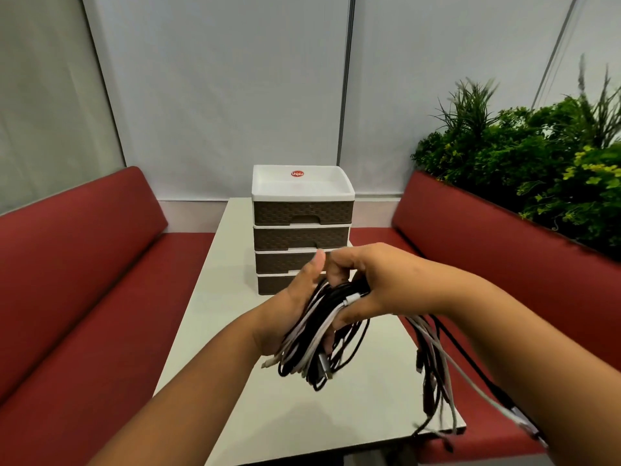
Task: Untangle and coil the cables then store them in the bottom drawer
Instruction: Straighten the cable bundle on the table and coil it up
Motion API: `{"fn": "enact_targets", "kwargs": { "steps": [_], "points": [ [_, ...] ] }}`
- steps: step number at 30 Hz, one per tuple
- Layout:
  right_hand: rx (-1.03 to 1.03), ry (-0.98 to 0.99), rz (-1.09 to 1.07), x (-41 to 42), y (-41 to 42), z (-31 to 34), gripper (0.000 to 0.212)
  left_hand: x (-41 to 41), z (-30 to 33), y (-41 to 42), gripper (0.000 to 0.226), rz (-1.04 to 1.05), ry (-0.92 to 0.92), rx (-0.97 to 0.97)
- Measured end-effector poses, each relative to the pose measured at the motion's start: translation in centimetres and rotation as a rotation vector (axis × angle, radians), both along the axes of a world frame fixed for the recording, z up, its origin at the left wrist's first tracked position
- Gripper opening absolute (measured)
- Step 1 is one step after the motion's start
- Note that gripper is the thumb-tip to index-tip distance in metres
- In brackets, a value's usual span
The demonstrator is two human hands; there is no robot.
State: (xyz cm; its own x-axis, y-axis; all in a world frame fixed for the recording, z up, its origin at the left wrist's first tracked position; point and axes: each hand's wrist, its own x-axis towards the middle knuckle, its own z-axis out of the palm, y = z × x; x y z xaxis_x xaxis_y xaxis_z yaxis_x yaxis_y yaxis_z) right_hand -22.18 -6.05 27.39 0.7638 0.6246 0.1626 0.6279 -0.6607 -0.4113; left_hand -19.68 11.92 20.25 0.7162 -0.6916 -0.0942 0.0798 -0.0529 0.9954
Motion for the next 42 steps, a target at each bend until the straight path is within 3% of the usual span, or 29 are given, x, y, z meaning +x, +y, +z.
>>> {"fn": "enact_targets", "kwargs": {
  "steps": [2,5,8,13,17,23,27,31,35,38,40,42],
  "points": [
    [0.023,0.058,-0.009,0.1,-0.2,-0.1,0.040,0.2,-0.3,0.3,0.079,-0.163,-0.024,0.037],
    [0.000,0.118,0.009,-0.1,-0.3,0.0,0.042,-0.4,-0.1,0.5,0.041,-0.296,-0.075,0.142],
    [-0.025,0.244,0.022,-0.3,-0.7,0.0,0.042,-0.8,-0.3,0.6,0.024,-0.372,-0.062,0.162],
    [0.017,0.366,0.025,-0.1,-2.5,-0.3,0.034,-0.1,-0.7,1.3,0.017,-0.439,-0.009,0.141],
    [0.090,0.340,0.009,0.0,-3.4,-1.4,0.027,0.1,-0.3,1.3,0.017,-0.477,0.013,0.107],
    [0.022,0.288,0.001,-0.4,-4.7,-2.4,0.013,0.3,0.5,1.5,0.014,-0.536,-0.051,0.191],
    [0.237,0.329,0.011,-0.9,-5.1,-3.1,0.030,-0.1,0.8,1.4,0.003,-0.571,0.005,0.028],
    [0.600,0.570,0.126,-2.5,-4.1,-5.0,0.060,-0.3,1.7,1.4,0.009,-0.554,0.103,-0.226],
    [0.741,0.539,0.118,-3.4,-2.4,-5.7,0.044,-0.3,2.3,1.1,0.008,-0.577,0.122,-0.335],
    [0.795,0.456,-0.047,-3.1,-2.0,-5.4,0.032,-0.3,2.7,0.9,0.011,-0.454,0.110,-0.296],
    [0.786,0.436,-0.132,-2.5,-2.3,-5.3,0.034,0.0,3.1,0.7,0.014,-0.219,-0.013,-0.132],
    [0.748,0.415,-0.202,-2.1,-2.6,-5.3,0.022,0.1,3.8,0.4,0.015,0.008,-0.210,0.091]
  ]
}}
